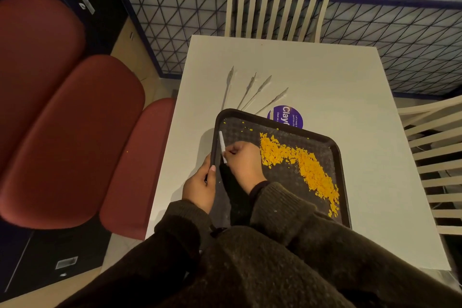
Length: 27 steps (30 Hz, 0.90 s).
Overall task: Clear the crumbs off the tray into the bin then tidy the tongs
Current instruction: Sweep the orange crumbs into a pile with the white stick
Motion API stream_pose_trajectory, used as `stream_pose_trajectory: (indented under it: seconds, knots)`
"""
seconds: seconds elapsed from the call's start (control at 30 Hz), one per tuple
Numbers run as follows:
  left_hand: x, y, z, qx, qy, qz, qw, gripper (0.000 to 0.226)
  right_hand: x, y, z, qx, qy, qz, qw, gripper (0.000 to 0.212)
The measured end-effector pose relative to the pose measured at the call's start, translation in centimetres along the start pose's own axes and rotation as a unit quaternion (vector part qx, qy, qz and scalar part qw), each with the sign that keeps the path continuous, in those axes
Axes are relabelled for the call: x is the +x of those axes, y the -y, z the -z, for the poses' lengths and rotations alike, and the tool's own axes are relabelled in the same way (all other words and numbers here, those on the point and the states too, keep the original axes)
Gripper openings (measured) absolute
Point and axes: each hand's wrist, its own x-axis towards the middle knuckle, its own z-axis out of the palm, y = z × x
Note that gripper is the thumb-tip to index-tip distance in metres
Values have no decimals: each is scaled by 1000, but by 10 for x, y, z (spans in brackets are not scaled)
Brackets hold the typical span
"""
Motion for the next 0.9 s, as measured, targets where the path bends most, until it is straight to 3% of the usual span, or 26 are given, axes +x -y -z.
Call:
stream_pose_trajectory:
  seconds: [0.27, 0.63, 0.77, 0.9]
  knots:
    - [-2, -8, 3, 24, 4, 7, 1000, 40, 43, 8, 10, 22, -40, -43, 998, 16]
    - [-4, -6, 2, 16, 7, 23, 1000, 42, 40, -67, 51, 14, -101, -166, 981, 14]
    - [-3, -4, 2, 8, 16, 26, 999, 42, 34, -81, 61, 0, -127, -176, 976, 12]
    - [-2, -5, 2, 2, 19, 22, 1000, 42, 18, -70, 58, 40, -117, -121, 985, 10]
